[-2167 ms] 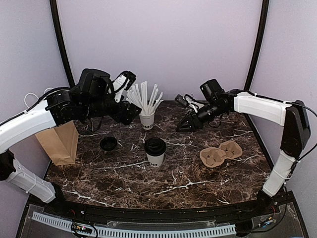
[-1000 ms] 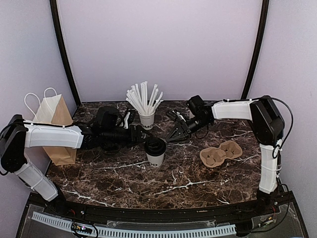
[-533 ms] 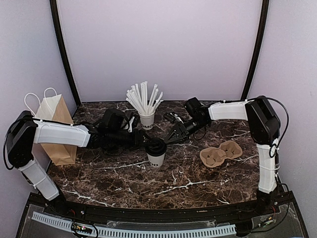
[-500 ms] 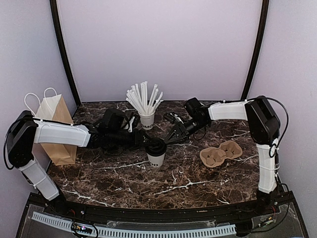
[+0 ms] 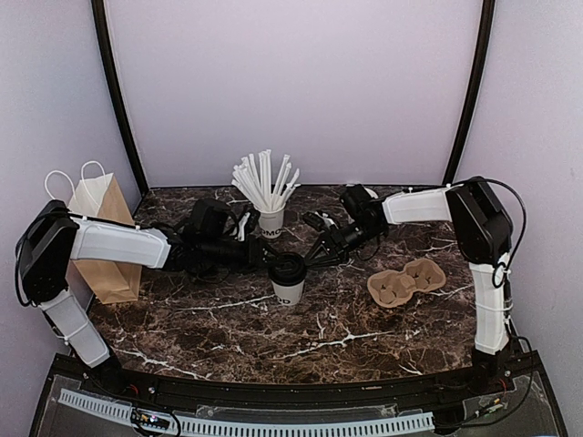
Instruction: Pack the takeout coffee
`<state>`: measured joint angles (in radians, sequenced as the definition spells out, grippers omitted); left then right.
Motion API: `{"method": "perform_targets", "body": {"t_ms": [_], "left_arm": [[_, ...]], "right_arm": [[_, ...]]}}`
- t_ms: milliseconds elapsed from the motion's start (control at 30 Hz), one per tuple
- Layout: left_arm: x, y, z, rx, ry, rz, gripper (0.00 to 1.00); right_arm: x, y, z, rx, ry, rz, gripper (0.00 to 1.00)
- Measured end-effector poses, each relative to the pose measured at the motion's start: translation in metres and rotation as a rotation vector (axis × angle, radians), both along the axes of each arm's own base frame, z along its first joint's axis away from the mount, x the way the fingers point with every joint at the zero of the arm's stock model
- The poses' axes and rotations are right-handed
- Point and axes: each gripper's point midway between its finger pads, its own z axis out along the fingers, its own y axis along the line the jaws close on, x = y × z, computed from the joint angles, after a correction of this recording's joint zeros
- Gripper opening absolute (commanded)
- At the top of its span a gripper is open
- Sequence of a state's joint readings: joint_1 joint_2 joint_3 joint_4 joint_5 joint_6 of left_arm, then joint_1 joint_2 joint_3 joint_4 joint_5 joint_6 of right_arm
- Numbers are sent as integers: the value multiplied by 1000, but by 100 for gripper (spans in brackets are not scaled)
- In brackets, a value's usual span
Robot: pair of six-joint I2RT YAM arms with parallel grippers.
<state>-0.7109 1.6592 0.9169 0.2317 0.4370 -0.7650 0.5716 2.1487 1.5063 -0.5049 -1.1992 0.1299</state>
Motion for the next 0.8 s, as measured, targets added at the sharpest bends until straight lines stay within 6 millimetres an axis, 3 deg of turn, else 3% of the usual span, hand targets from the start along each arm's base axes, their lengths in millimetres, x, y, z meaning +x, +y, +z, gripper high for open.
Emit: {"method": "perform_targets", "body": {"t_ms": [233,433,600,800], "left_arm": [[-2,-1,1,-55,-26,-15,46],[-2,-2,3,-70,-52,-26,49],[-2,-3,3,-57,-76,-48,60],[-7,-6,9,-14,-101,-90,67]], "right_arm": [[-2,0,-2,28,97,0,16],[-2,1,0,55,117,8,26],[-2,0,0,49,95,9,41],[-10,1,9,49,40,30,48]]}}
